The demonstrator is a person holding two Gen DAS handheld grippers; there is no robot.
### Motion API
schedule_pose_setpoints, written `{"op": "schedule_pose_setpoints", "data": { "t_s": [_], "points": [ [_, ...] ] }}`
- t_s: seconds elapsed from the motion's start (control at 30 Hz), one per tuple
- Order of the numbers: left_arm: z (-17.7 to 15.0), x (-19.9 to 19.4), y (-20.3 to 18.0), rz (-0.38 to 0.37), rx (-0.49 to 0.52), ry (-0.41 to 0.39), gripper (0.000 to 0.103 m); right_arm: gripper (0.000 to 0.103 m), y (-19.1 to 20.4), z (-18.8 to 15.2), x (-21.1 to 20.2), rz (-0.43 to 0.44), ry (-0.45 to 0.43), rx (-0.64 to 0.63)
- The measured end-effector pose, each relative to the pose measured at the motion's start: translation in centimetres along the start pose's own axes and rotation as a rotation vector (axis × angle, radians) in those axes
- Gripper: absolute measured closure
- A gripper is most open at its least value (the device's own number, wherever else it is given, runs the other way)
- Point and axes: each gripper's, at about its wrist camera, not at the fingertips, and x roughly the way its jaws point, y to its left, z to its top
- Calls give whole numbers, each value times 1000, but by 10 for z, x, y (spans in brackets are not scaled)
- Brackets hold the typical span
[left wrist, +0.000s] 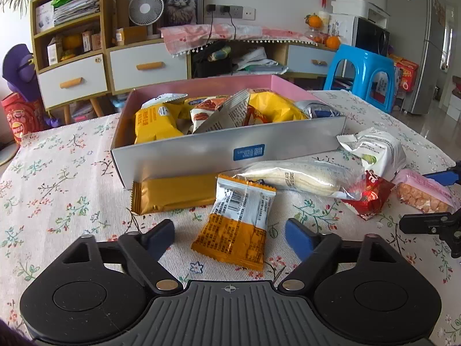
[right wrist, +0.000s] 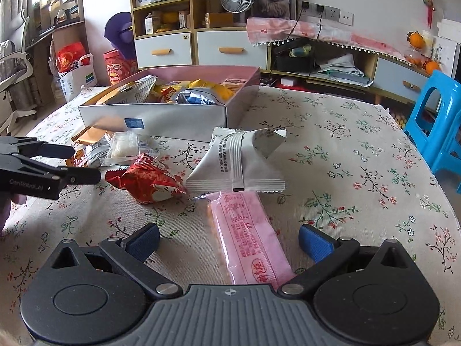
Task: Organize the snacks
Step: 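Grasp the pink wafer packet with the right gripper while the left grasps the orange-white biscuit bar, then carry the pink packet and orange-white bar over the box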
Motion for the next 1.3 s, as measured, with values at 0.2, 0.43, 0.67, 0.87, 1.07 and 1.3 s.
{"op": "schedule_pose_setpoints", "data": {
  "t_s": [0.2,0.43,0.67,0.87,1.07,1.3],
  "points": [
    [5,-1,1,-4,-11,-3,52,14,1,1,0,1,-4,-3],
    [5,-3,0,-4,-21,1,63,37,7,4,-3,28,-23,-25],
    [5,-5,-2,-7,-24,6,64,76,12,7,-6,55,-34,-45],
    [4,-6,-4,-20,-38,15,64,81,15,9,-7,61,-35,-53],
    [5,-6,-4,-24,-45,19,64,81,15,10,-8,61,-39,-55],
    [7,-9,-2,-38,-75,30,65,81,16,15,-14,69,-65,-51]
  ]
}}
